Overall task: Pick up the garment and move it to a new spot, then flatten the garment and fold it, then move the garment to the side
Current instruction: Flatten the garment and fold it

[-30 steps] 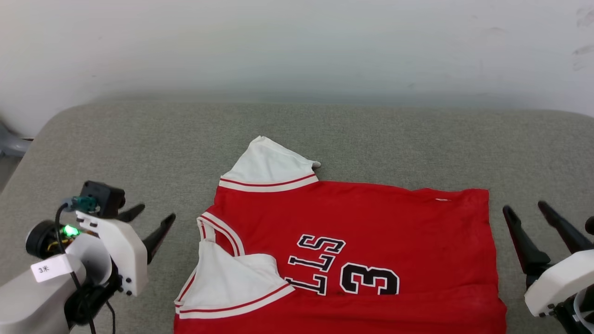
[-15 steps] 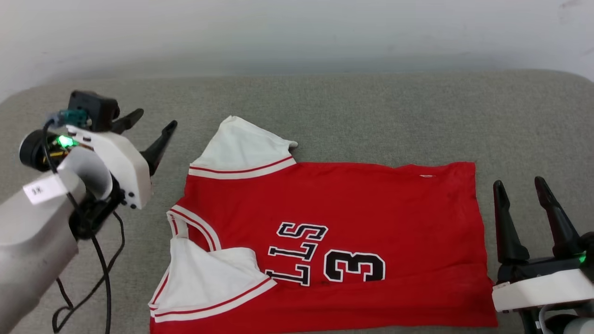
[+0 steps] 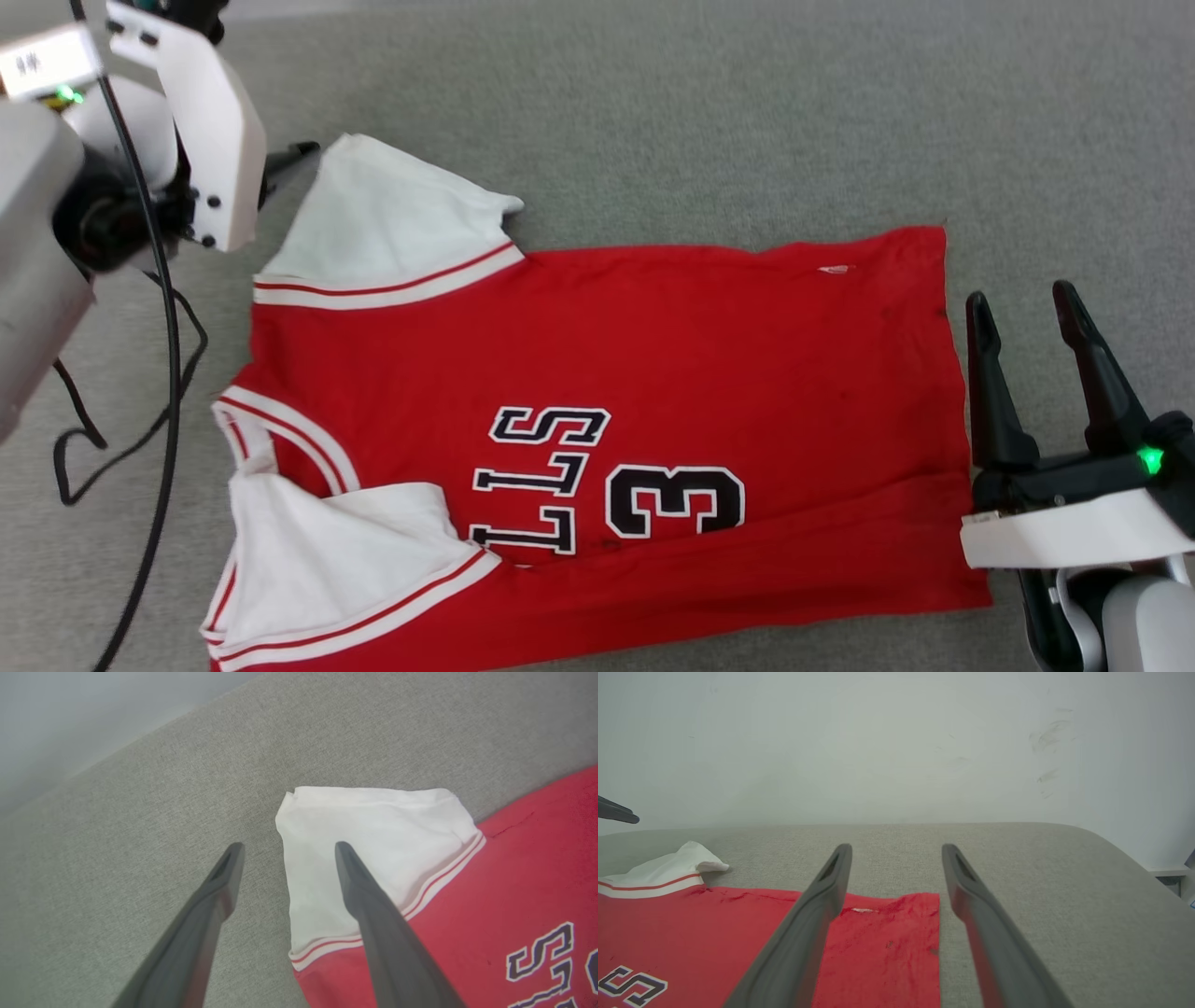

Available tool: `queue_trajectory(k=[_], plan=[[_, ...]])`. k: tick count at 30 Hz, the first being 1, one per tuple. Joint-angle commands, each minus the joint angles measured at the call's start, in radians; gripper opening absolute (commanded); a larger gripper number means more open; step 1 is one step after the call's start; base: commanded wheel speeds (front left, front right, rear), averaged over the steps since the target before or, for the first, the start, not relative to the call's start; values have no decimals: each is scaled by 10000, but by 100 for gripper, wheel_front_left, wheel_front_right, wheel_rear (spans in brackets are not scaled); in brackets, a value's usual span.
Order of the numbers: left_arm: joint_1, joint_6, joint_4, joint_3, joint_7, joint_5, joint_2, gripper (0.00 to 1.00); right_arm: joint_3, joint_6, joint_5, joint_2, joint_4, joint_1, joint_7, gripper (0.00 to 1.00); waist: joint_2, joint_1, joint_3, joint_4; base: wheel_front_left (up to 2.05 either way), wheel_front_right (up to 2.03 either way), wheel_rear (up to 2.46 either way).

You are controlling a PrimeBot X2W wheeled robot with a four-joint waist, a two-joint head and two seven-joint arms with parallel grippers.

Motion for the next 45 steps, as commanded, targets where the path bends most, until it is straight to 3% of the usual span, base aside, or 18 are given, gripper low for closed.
queue_trajectory(k=[1, 6, 14, 22, 23, 29, 34, 39, 45], plan=[[-345, -23, 89, -134, 567, -100, -42, 100, 33, -9, -26, 50, 37, -263, -89, 100, 0, -2, 592, -320, 0, 0, 0], [-1029, -40, 266, -410, 1540, -174, -121, 100, 109, -9, -51, 69, 177, -644, -188, 100, 0, -2, 1143, -506, 0, 0, 0], [-1538, -40, 591, -747, 1878, -7, -114, 100, 281, -9, -68, 96, 297, -1071, -333, 100, 0, -2, 1893, -706, 0, 0, 0], [-1011, -40, 528, -1235, 2525, -105, -97, 100, 319, -9, -108, 77, 418, -1178, -425, 100, 0, -2, 2035, -762, 0, 0, 0], [-945, -41, 492, -1256, 2493, -137, -64, 0, 321, -9, -100, 77, 429, -1181, -422, 100, 0, -2, 2023, -769, 0, 0, 0], [-961, -40, 271, -1306, 1879, 94, 42, 0, 279, -9, -18, -151, 394, -1292, -234, 100, 0, -2, 1699, -687, 0, 0, 0], [-1204, -40, 63, -1289, 717, 365, -127, 0, 181, -10, 20, -824, 165, -1615, 578, 100, 0, -2, 1118, -407, 0, 0, 0], [-1148, -41, -346, -1348, -393, 888, -206, 0, 526, -10, 537, -2056, 200, -2357, 2652, 100, 0, -2, 673, -46, 0, 0, 0], [-820, -41, -943, -1374, -1059, 1099, -244, 0, 1243, -10, 1889, -3855, 714, -3602, 6475, 100, 0, -2, 395, 418, 0, 0, 0]])
